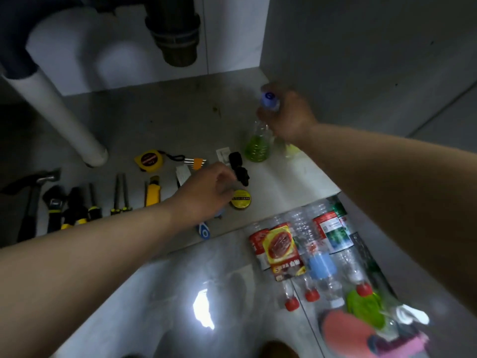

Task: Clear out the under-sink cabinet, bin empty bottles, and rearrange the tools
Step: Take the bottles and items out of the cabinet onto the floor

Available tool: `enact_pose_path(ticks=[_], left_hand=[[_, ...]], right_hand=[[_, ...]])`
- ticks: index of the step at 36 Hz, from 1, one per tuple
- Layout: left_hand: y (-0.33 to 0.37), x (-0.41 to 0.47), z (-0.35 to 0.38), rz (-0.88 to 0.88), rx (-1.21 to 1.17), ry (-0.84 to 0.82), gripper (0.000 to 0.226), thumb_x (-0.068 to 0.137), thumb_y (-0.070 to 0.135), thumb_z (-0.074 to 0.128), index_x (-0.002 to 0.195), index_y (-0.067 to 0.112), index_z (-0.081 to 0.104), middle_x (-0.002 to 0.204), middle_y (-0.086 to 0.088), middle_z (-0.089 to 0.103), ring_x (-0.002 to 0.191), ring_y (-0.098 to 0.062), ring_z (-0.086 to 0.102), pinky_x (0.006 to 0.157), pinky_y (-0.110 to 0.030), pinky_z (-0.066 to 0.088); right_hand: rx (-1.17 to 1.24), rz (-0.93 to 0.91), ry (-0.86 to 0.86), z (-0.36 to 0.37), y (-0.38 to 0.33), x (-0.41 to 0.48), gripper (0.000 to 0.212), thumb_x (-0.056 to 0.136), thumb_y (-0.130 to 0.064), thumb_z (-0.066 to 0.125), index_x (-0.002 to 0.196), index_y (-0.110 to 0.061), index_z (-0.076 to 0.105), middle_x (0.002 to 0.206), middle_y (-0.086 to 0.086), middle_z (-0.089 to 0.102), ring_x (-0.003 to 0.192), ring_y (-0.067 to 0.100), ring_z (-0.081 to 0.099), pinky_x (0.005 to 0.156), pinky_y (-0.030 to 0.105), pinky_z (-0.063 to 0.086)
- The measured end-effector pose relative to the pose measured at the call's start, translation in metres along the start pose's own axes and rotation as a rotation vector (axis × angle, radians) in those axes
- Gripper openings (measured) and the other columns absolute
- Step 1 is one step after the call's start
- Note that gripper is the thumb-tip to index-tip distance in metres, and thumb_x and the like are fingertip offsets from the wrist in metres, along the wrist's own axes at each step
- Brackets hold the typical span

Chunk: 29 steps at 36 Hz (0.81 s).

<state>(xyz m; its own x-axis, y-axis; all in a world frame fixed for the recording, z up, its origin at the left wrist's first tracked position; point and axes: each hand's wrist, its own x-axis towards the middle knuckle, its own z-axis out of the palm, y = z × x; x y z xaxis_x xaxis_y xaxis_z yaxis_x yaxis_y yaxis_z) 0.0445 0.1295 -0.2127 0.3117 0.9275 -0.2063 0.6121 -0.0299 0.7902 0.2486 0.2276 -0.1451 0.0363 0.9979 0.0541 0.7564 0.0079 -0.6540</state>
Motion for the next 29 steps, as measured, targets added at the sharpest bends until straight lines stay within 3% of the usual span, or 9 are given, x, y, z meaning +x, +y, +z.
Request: enact_pose_path(ticks=[3, 6, 8, 11, 13, 17, 19, 25, 29], left_hand=[[-0.002, 0.001, 0.001, -0.018, -0.09, 0.055, 0.037, 0.089, 0.004, 0.07, 0.119, 0.017, 0.053, 0.1, 0.007, 0.058, 0.094, -0.007, 0.059, 0.09, -0.033, 0.05], [0.001, 0.001, 0.008, -0.013, -0.173, 0.098, 0.068, 0.082, 0.008, 0.08, 0.138, 0.023, 0.043, 0.104, 0.021, 0.049, 0.098, -0.001, 0.055, 0.083, -0.013, 0.046], [0.006, 0.001, 0.014, 0.02, -0.163, 0.113, 0.091, 0.077, 0.018, 0.086, 0.15, 0.029, 0.032, 0.118, 0.02, 0.048, 0.112, -0.005, 0.053, 0.092, -0.011, 0.043], [0.021, -0.001, 0.023, 0.068, -0.073, 0.14, 0.114, 0.069, 0.037, 0.091, 0.156, 0.04, 0.018, 0.151, 0.002, 0.04, 0.137, -0.015, 0.042, 0.111, -0.029, 0.04], [0.038, -0.005, 0.032, 0.141, -0.085, 0.143, 0.121, 0.064, 0.041, 0.093, 0.156, 0.043, 0.014, 0.158, 0.003, 0.034, 0.14, -0.007, 0.037, 0.108, -0.016, 0.032], [0.075, -0.022, 0.053, 0.256, -0.202, 0.014, 0.1, 0.064, 0.038, 0.094, 0.145, 0.038, 0.036, 0.132, 0.021, 0.054, 0.115, 0.018, 0.05, 0.101, -0.011, 0.045], [0.091, -0.038, 0.065, 0.266, -0.229, -0.088, 0.084, 0.06, 0.044, 0.095, 0.13, 0.034, 0.048, 0.109, 0.02, 0.063, 0.1, 0.012, 0.06, 0.093, -0.018, 0.052], [0.137, -0.095, 0.109, 0.319, -0.399, -0.22, 0.071, 0.063, 0.029, 0.096, 0.122, 0.032, 0.056, 0.107, 0.018, 0.074, 0.096, 0.001, 0.071, 0.076, -0.012, 0.053], [0.158, -0.136, 0.146, 0.324, -0.294, -0.384, 0.075, 0.062, 0.037, 0.094, 0.123, 0.039, 0.051, 0.11, 0.019, 0.073, 0.099, 0.001, 0.071, 0.08, -0.027, 0.057]], right_hand=[[-0.177, -0.015, 0.072, 0.002, -0.006, -0.005, 0.021, 0.096, -0.023, 0.06, 0.117, -0.022, 0.062, 0.119, 0.009, 0.063, 0.105, 0.028, 0.063, 0.08, 0.026, 0.046], [-0.252, -0.109, 0.189, -0.006, -0.005, -0.035, 0.02, 0.096, -0.026, 0.058, 0.115, -0.019, 0.061, 0.117, 0.009, 0.063, 0.1, 0.031, 0.063, 0.079, 0.034, 0.051], [-0.261, -0.194, 0.262, -0.017, -0.006, -0.059, 0.022, 0.094, -0.027, 0.057, 0.114, -0.018, 0.062, 0.117, 0.007, 0.061, 0.099, 0.031, 0.062, 0.076, 0.033, 0.048], [-0.22, -0.252, 0.281, -0.039, -0.009, -0.092, 0.023, 0.093, -0.03, 0.06, 0.112, -0.017, 0.064, 0.113, 0.004, 0.06, 0.097, 0.025, 0.06, 0.08, 0.035, 0.048], [-0.167, -0.286, 0.255, -0.057, -0.012, -0.113, 0.021, 0.092, -0.031, 0.064, 0.107, -0.016, 0.066, 0.102, -0.002, 0.059, 0.09, 0.016, 0.057, 0.078, 0.029, 0.044], [-0.054, -0.237, 0.08, -0.099, -0.013, -0.156, 0.014, 0.091, -0.026, 0.069, 0.098, -0.014, 0.068, 0.092, -0.006, 0.061, 0.078, 0.01, 0.055, 0.075, 0.026, 0.045], [0.087, -0.142, -0.007, -0.12, -0.009, -0.18, 0.015, 0.09, -0.026, 0.072, 0.097, -0.013, 0.066, 0.089, -0.004, 0.063, 0.071, 0.013, 0.055, 0.071, 0.03, 0.046], [0.375, 0.165, -0.135, -0.154, 0.029, -0.28, 0.05, 0.071, -0.041, 0.088, 0.111, -0.032, 0.061, 0.091, -0.015, 0.063, 0.076, 0.001, 0.056, 0.074, 0.022, 0.05], [0.469, 0.268, -0.076, -0.153, 0.055, -0.356, 0.051, 0.071, -0.027, 0.09, 0.113, -0.025, 0.062, 0.089, -0.015, 0.07, 0.078, 0.0, 0.065, 0.075, 0.018, 0.05]])
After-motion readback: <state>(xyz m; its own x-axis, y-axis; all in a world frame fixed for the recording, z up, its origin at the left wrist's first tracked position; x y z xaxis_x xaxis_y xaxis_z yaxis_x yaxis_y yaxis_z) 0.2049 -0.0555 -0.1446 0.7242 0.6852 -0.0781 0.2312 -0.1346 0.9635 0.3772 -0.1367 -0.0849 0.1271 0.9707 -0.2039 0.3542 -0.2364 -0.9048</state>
